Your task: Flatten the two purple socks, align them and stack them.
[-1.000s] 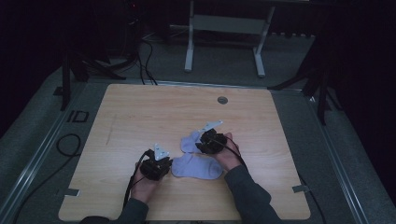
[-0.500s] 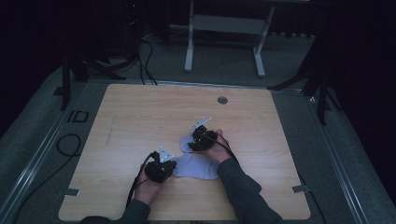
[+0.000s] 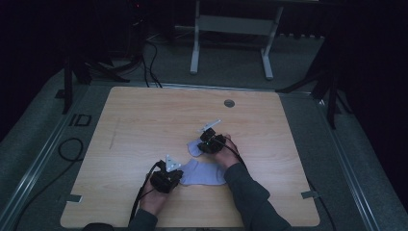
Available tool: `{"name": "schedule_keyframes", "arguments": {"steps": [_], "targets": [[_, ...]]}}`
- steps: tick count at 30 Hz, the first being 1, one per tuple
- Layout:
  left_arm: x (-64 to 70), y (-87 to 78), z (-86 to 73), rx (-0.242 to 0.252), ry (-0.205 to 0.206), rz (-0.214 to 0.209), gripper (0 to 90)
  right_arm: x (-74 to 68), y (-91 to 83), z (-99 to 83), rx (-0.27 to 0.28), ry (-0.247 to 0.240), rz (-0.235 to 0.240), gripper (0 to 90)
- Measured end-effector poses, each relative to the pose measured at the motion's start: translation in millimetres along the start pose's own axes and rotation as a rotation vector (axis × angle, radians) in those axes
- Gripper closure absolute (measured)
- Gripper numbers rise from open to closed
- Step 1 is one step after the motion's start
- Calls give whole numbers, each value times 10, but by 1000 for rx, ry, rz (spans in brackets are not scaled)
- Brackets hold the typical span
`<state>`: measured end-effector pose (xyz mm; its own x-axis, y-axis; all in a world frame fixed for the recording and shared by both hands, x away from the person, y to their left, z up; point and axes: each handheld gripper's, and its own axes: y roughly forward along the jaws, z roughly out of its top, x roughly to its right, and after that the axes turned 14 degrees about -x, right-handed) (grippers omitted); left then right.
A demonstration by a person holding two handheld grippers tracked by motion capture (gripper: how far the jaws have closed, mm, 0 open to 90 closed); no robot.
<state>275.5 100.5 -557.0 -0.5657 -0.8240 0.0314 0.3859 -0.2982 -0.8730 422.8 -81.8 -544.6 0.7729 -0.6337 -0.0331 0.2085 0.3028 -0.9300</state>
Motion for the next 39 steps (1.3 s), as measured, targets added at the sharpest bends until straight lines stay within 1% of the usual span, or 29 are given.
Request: {"name": "schedule_keyframes", "arguments": {"steps": [2, 5, 7, 8, 9, 10, 13, 14, 15, 16, 17, 21, 24, 26, 33, 39], "targets": [[-4, -6, -7, -1, 0, -3, 884, 32, -11, -16, 7, 30, 12, 873], [-18, -8, -6, -2, -2, -3, 880, 74, -88, -55, 37, 53, 38, 873], [-24, -7, -3, -1, -7, -2, 876, 99, -184, -88, 65, 56, 51, 873], [-24, -7, -3, -1, -7, -2, 874, 99, -184, -88, 65, 56, 51, 873], [-30, -8, -2, -1, -10, 1, 874, 105, -241, -111, 82, 62, 60, 873], [-34, -10, -2, -4, -8, 2, 874, 116, -350, -170, 113, 59, 75, 873], [-33, -6, 2, -2, -8, 3, 872, 132, -539, -314, 169, 49, 97, 872], [-33, -6, 2, -2, -8, 3, 872, 132, -539, -314, 169, 49, 97, 872], [-33, -5, 7, -5, -2, 6, 872, 136, -598, -363, 185, 50, 108, 872], [-33, -5, 8, -6, 0, 7, 871, 139, -703, -445, 208, 45, 108, 871], [-33, -4, 8, -5, 1, 7, 871, 139, -750, -480, 218, 44, 108, 871], [-32, -4, 6, -4, -2, 5, 871, 123, -922, -587, 266, 40, 109, 871], [-32, -3, 5, -1, -7, 4, 870, 99, -1018, -643, 296, 34, 112, 870], [-34, -6, 5, -3, -4, 5, 869, 74, -1077, -677, 312, 26, 117, 870], [-41, -7, 6, -5, -5, 4, 866, -12, -1226, -741, 356, 1, 108, 870], [-43, -5, 7, -4, -6, 2, 865, -42, -1219, -758, 358, -1, 112, 870]]}}
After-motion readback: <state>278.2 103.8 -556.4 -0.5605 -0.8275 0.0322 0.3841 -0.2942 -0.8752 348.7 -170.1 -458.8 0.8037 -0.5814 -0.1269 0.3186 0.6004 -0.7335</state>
